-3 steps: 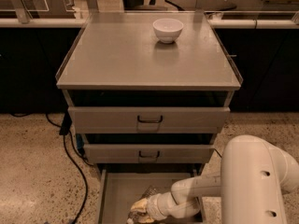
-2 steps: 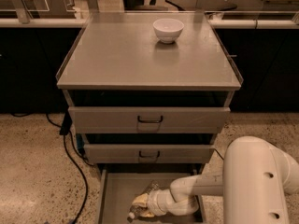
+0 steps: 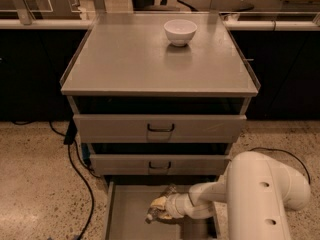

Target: Place water bottle into bottom drawer

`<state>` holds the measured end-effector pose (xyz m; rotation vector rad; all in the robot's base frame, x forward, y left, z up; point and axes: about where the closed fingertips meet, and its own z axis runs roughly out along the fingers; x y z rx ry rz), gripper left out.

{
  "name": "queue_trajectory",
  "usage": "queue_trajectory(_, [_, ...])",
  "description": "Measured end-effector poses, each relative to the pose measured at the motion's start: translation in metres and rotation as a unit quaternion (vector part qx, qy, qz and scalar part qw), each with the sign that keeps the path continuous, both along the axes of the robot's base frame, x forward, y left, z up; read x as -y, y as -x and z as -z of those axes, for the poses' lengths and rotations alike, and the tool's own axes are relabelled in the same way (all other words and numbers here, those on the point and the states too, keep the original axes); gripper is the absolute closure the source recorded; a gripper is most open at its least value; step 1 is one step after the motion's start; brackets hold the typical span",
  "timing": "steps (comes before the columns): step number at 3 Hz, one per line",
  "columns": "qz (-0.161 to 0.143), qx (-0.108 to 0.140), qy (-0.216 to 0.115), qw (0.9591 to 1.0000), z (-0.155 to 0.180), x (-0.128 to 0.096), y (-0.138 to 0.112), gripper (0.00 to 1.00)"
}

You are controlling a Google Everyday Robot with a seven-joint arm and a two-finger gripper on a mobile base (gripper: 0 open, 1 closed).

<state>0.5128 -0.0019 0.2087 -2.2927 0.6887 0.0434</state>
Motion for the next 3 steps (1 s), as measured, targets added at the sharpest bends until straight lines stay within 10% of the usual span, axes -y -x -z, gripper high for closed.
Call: queue_trajectory(3, [0.011, -0.054, -0.017, 0.9983, 0.106, 0.044, -0.051, 1.00])
